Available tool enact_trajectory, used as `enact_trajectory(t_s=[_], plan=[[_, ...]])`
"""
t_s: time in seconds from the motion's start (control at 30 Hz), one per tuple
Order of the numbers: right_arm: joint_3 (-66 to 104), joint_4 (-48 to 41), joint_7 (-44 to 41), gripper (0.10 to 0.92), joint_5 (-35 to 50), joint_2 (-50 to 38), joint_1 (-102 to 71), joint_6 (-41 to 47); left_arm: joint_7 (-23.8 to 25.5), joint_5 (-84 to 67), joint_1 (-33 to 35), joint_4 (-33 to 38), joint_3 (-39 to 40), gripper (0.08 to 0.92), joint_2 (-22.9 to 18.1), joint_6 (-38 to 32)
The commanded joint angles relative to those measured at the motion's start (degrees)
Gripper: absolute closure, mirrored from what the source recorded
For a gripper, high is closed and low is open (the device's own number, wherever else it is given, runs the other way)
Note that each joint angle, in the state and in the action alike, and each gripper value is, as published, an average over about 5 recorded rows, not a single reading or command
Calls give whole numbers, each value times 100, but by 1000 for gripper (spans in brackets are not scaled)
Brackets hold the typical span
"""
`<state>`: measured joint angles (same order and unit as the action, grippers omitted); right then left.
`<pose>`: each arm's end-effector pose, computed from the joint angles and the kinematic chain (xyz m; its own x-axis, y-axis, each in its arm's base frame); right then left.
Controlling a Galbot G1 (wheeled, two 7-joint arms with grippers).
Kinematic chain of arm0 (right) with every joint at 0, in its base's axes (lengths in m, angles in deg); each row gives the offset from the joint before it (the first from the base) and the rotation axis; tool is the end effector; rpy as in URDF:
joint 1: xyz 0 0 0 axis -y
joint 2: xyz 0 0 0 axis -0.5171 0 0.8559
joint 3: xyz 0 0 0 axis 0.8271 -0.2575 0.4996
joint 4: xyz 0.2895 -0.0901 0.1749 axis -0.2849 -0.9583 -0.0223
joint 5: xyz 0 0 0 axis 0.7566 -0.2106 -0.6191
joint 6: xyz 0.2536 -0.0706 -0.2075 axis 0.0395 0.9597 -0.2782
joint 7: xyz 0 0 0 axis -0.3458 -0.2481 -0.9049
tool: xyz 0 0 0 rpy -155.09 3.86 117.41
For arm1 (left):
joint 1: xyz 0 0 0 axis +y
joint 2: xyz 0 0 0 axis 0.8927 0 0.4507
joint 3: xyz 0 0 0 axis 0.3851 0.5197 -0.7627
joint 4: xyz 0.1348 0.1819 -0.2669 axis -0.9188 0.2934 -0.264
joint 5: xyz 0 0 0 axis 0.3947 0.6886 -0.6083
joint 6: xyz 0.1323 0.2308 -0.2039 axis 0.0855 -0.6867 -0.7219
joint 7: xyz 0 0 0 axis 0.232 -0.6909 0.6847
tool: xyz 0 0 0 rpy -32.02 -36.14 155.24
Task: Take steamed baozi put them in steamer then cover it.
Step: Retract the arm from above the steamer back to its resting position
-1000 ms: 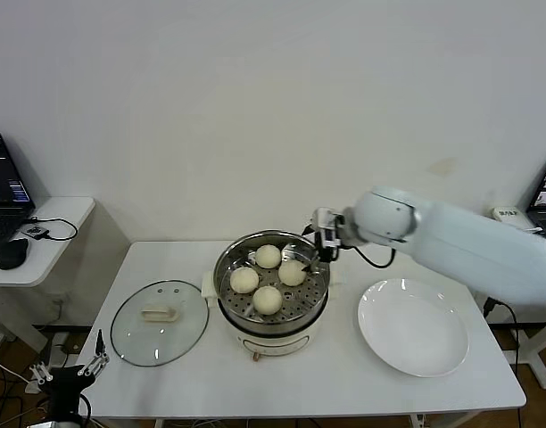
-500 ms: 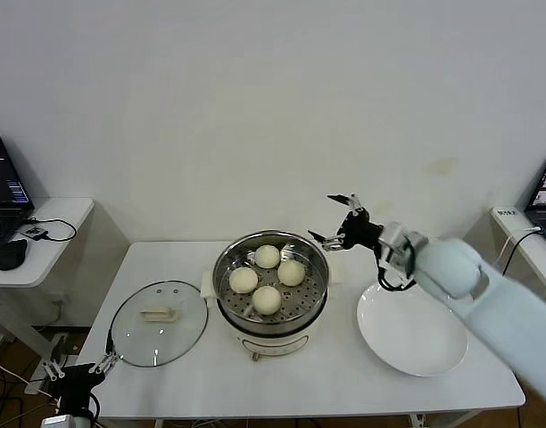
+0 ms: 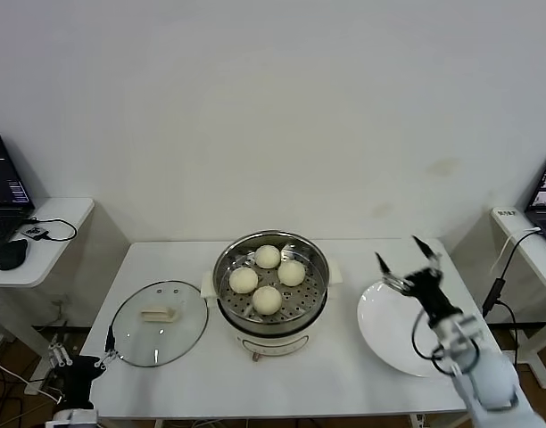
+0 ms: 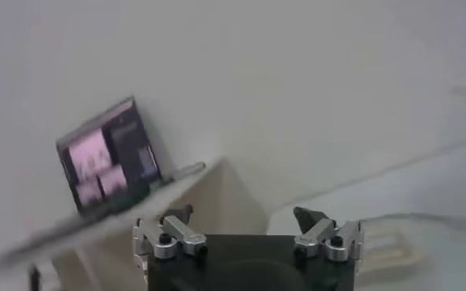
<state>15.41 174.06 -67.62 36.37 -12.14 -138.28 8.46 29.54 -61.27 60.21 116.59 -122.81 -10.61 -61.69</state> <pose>0.2433 -0.1579 -0.2946 -0.9625 -0.2118 -0.1698 -0.1599 0.9479 -0.2757 0.1392 0.1634 -0.3664 -0.9786 -0.2034 -0.0323 -0.1593 0.6483 0.7445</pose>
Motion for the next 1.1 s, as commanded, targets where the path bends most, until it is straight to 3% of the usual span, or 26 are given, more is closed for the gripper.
enact_trajectory(t_s=[0.03, 0.53, 1.1], plan=[[1516, -40, 175, 203, -316, 1152, -1225, -984, 27, 4313, -339, -986, 111, 177, 577, -251], [1771, 50, 364, 202, -333, 1427, -1388, -1305, 127, 4712, -1368, -1610, 889, 177, 1030, -214], [1834, -1, 385, 203, -430, 1604, -1581, -1534, 63, 4678, -2263, -2473, 1237, 177, 985, -329]])
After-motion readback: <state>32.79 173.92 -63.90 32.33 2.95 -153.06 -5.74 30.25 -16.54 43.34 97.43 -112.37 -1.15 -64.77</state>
